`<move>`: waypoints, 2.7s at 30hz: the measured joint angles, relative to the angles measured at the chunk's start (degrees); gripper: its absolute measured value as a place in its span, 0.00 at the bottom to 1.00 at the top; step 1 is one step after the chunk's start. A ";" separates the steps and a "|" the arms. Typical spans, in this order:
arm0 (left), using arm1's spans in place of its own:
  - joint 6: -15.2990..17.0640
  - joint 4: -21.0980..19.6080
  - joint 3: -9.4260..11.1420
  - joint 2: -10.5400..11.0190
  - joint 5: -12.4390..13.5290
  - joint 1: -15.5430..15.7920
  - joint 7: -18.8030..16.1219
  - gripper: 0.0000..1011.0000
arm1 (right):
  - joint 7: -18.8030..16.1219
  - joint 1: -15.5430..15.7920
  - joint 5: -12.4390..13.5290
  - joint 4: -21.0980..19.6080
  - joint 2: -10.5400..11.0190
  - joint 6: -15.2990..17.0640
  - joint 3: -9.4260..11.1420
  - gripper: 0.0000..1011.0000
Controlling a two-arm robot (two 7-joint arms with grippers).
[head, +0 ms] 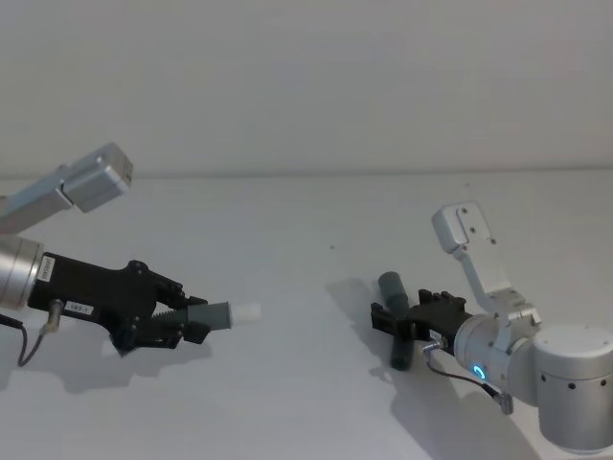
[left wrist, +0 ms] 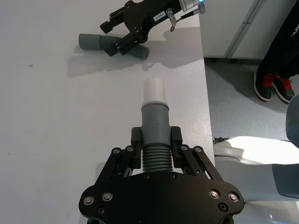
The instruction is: Use both hands to pick up one end of the pipe from the table, align the ends, and insert them.
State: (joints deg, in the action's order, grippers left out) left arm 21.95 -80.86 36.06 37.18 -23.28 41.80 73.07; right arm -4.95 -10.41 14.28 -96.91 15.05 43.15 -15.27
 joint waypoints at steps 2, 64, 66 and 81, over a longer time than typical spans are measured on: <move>0.00 0.00 0.00 0.00 0.00 0.00 0.00 0.32 | -0.09 -0.03 -0.12 0.09 0.04 -0.14 0.00 0.78; 0.00 0.00 0.00 0.00 0.00 0.00 0.00 0.32 | -22.36 -0.34 1.25 1.92 10.60 -26.62 -0.62 0.20; 0.00 0.00 0.00 0.00 0.00 0.00 0.00 0.32 | -23.58 -0.71 1.63 2.32 11.04 -28.20 -0.70 0.20; 0.00 0.00 0.00 0.00 0.00 0.00 0.00 0.32 | -36.33 -4.51 5.64 6.76 14.06 -41.15 -1.72 0.20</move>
State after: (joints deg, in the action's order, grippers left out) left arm 21.96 -80.86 36.06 37.18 -23.28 41.80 73.06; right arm -41.28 -14.92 19.92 -90.15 29.11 2.00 -16.99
